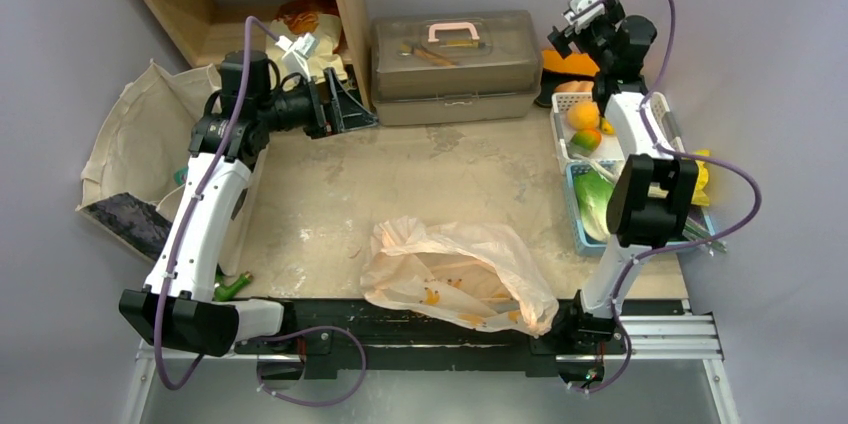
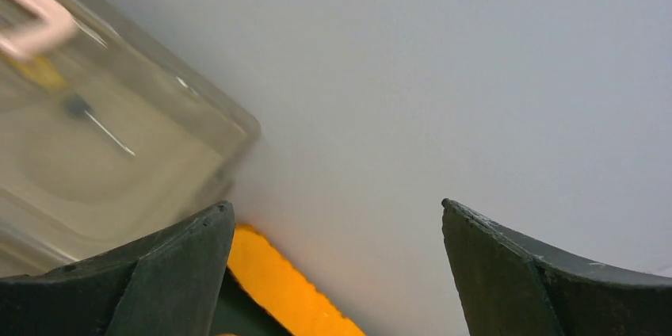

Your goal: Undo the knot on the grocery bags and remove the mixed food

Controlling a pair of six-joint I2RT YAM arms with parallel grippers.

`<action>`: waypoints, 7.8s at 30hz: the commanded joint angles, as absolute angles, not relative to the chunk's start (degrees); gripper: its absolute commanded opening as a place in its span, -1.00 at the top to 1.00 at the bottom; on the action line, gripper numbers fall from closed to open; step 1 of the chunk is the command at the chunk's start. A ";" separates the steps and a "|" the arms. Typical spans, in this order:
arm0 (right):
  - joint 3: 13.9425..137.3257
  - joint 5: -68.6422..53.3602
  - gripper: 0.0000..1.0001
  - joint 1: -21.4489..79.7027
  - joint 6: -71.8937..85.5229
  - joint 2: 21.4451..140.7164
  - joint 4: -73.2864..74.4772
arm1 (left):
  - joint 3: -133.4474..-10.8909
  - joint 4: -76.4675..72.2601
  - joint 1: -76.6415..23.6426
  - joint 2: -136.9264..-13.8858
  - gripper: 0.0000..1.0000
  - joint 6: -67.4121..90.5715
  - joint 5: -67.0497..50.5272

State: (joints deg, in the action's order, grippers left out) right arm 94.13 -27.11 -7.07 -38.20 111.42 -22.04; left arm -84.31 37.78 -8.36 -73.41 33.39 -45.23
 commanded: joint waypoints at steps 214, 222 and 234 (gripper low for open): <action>112.52 16.08 1.00 44.09 -25.87 87.97 51.35 | -46.23 26.09 -47.48 -64.85 0.78 -9.27 -15.25; 107.53 12.89 1.00 44.20 -32.58 84.24 46.19 | -49.95 21.98 -52.73 -73.76 0.67 -14.50 -7.27; 80.08 4.14 1.00 45.18 -34.47 64.83 41.40 | -37.92 29.19 -41.75 -31.62 -0.60 -15.34 -15.46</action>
State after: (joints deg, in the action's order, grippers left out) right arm 80.44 8.14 44.80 -34.83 66.13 45.25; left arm -38.83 26.76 -42.28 -41.54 -11.79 -10.72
